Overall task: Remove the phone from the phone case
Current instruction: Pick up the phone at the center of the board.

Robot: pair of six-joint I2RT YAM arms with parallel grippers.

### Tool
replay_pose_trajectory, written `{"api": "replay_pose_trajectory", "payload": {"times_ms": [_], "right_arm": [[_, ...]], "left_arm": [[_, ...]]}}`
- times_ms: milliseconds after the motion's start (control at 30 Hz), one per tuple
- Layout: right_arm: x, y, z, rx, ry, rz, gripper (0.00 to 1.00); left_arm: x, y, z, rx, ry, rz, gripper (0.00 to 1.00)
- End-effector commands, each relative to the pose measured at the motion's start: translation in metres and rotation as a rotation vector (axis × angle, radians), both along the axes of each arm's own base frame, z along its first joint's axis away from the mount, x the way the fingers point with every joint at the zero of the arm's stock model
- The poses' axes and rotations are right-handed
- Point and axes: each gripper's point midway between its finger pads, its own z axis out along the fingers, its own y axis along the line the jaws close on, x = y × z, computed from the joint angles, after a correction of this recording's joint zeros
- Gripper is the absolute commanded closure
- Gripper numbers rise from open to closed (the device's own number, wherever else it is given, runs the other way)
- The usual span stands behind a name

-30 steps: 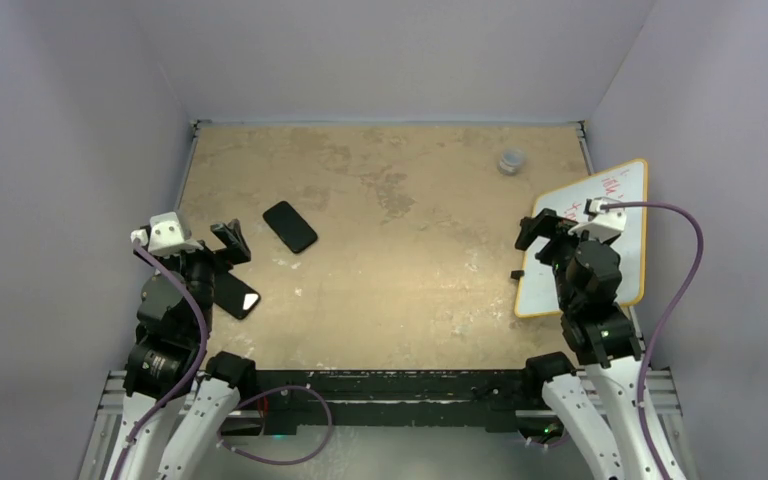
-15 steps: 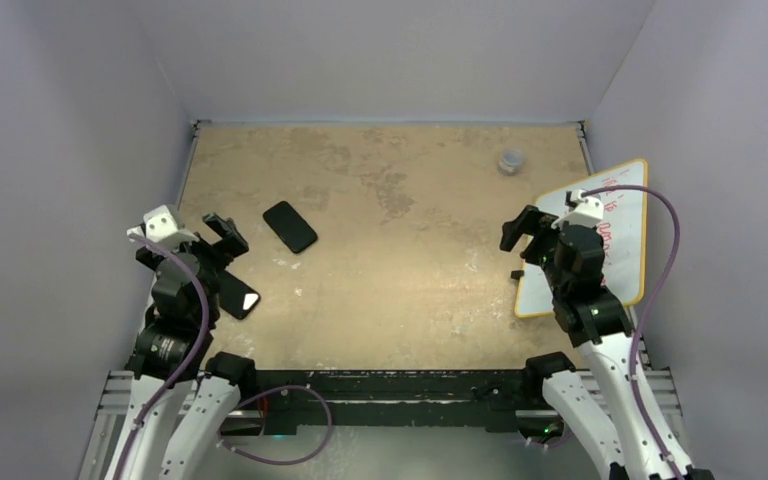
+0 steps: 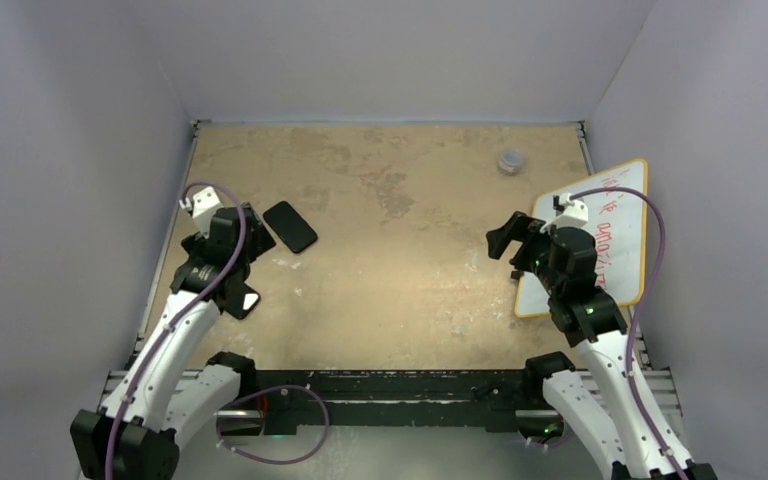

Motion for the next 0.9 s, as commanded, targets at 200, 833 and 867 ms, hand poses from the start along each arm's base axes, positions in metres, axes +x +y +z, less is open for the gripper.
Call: {"api": "replay_pose_trajectory", "payload": {"times_ms": [200,833,867], "right_arm": [[-0.006,0.017,0.002,0.001,-0.018,0.074,0.01],[-0.017,0.040,0.000,-0.014,-0.034,0.172,0.01],[-0.017,0.041,0.001,-0.014,-0.038,0.174,0.01]], "left_arm": [[-0.008,0.022,-0.050,-0.067,0.282,0.183,0.00],[-0.017,0.060,-0.141,-0.356,0.398,0.279,0.05],[-0.015,0.062,-0.142,-0.358,0.393,0.278,0.05]]}}
